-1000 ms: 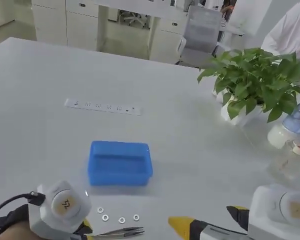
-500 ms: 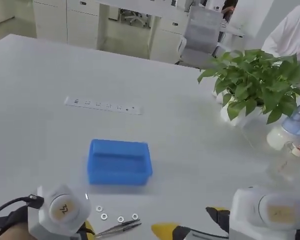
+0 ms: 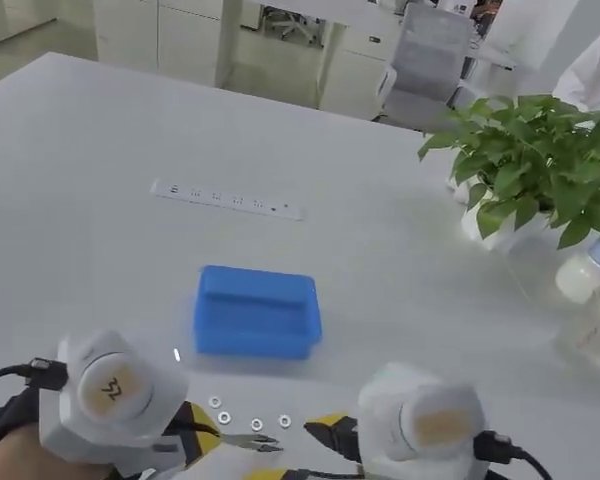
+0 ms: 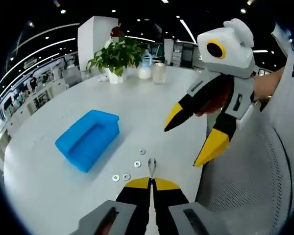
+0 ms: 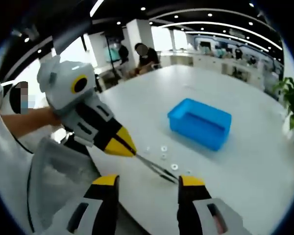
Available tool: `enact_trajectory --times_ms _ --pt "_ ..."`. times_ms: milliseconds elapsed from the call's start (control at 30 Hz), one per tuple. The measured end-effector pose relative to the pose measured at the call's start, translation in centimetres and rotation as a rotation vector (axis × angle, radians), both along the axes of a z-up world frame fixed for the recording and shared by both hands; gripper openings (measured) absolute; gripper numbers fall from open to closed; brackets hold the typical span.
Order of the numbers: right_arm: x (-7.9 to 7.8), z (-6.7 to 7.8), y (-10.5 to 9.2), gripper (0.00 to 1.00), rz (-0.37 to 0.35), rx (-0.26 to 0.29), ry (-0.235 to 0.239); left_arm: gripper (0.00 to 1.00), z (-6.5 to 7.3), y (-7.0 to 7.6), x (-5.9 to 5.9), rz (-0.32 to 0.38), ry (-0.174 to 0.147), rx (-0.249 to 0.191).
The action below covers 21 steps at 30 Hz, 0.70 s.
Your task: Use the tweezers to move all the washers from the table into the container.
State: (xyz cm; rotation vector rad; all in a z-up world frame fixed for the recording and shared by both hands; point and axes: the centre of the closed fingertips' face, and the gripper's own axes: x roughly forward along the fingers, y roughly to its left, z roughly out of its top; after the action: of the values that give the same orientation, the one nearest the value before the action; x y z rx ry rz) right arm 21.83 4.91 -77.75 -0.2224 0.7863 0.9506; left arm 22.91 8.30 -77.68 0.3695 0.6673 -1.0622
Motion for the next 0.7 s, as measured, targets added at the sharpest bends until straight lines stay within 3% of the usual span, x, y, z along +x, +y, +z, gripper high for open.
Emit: enact_trajectory --times_ms 133,267,300,367,633,700 --pt "0.0 -1.1 1.2 0.35 0.053 0.015 0.034 0.0 1.0 0.0 -0.5 0.001 -0.002 -0.015" --pt "-0.1 -2.2 1.7 0.25 0.106 0.006 0.062 0.0 1.4 0.1 -1.1 -0.026 -0.021 0.009" --pt "-0.2 -2.4 2.0 0.24 0.13 0.006 0.066 0.0 1.6 0.0 -1.3 -0.048 -0.038 0.017" --pt "-0.3 -2.6 2.3 0.21 0.169 -0.011 0.055 0.0 1.9 0.0 -1.5 -0.061 -0.051 0.023" --pt "-1.5 -3.5 4.0 0.15 0.328 -0.051 0.045 0.0 2.6 -0.2 -1.7 -0.098 -0.051 0.044" --pt "-1.4 -3.6 4.3 0.15 0.354 -0.067 0.014 0.0 2.7 -0.2 -1.7 -0.121 -0.067 0.059"
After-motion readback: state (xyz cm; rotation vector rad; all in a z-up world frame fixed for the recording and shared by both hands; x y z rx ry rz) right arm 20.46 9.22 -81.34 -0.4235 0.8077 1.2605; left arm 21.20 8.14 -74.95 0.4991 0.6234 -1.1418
